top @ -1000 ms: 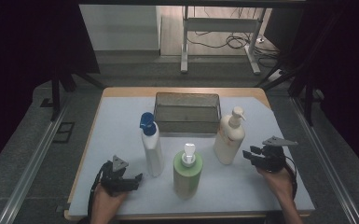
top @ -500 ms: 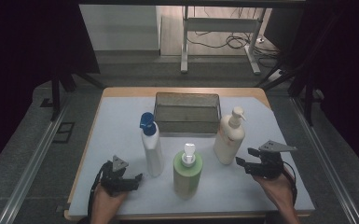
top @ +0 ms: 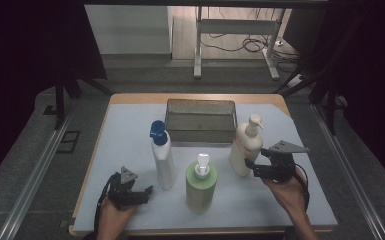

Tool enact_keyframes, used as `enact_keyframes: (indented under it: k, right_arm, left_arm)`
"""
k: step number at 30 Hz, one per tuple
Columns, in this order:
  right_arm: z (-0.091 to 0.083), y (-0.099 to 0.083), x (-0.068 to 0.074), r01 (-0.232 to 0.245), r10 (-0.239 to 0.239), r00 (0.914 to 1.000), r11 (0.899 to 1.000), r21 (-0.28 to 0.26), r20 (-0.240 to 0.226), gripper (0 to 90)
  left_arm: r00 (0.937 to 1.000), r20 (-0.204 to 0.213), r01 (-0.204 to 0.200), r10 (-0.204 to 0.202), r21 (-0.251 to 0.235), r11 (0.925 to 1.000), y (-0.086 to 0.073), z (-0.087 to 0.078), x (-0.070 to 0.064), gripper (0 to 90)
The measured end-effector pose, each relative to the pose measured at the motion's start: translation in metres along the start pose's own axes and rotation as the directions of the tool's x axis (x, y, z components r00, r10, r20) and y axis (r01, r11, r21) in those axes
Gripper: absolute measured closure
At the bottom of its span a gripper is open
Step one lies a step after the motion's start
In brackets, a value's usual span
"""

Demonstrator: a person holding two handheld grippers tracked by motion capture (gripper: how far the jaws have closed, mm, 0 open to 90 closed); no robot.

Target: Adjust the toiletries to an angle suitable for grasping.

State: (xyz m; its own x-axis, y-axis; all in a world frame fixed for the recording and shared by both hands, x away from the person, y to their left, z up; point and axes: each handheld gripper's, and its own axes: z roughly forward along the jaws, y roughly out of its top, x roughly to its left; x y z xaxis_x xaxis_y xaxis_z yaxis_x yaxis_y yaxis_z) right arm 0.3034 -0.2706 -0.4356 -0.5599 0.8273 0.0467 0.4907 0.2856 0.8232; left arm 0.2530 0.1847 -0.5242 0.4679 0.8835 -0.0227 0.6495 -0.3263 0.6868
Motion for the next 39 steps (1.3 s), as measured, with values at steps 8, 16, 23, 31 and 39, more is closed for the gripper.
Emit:
enact_keyframes:
  k: [8, 16, 23, 31, 39]
  right_arm:
    - [0.010, 0.015, 0.008, 0.015, -0.014, 0.9992, 1.000, -0.018, 0.038, 27.2]
    - [0.021, 0.024, 0.011, 0.019, -0.019, 0.9971, 1.000, -0.007, 0.074, 27.7]
    - [0.032, 0.028, 0.013, 0.004, -0.005, 0.9941, 1.000, 0.002, 0.109, 28.5]
    - [0.031, 0.029, 0.013, 0.007, -0.008, 0.9917, 1.000, 0.011, 0.129, 36.4]
    - [0.030, 0.032, 0.016, 0.042, -0.045, 0.9934, 0.999, 0.032, 0.106, 37.4]
  left_arm:
    - [1.0000, 0.000, -0.001, 0.001, 0.001, 1.0000, 0.000, 0.000, 0.000, 12.3]
    - [1.0000, 0.000, 0.000, 0.000, 0.000, 1.0000, 0.000, 0.000, 0.000, 12.3]
    - [1.0000, 0.000, 0.000, 0.000, 0.000, 1.0000, 0.000, 0.000, 0.000, 12.3]
    - [1.0000, 0.000, 0.000, 0.000, 0.000, 1.0000, 0.000, 0.000, 0.000, 12.3]
    - [1.0000, 0.000, 0.000, 0.000, 0.000, 1.0000, 0.000, 0.000, 0.000, 12.3]
